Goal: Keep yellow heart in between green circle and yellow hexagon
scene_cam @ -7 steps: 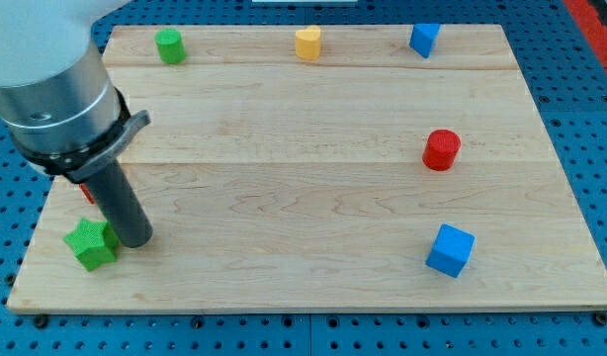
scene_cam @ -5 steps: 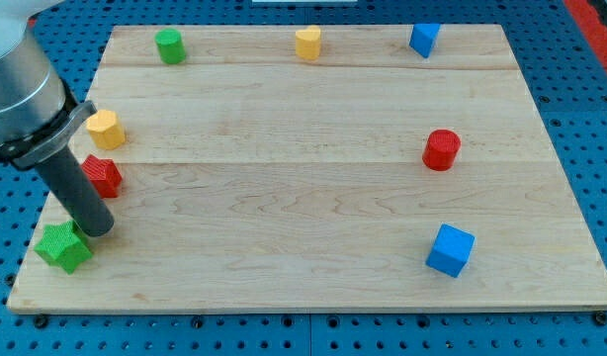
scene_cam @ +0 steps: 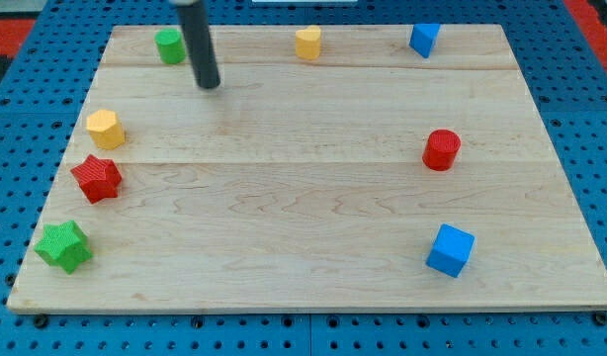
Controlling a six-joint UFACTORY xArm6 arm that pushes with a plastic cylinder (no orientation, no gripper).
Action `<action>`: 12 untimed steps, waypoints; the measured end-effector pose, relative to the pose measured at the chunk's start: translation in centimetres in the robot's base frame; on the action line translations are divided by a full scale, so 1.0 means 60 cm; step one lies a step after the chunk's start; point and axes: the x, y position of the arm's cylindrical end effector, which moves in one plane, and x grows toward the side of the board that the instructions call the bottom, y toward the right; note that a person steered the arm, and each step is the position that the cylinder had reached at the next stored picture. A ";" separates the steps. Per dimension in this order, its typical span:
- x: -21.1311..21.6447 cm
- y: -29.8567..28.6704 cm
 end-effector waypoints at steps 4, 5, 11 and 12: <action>-0.102 -0.039; -0.132 0.118; 0.014 0.104; 0.017 0.104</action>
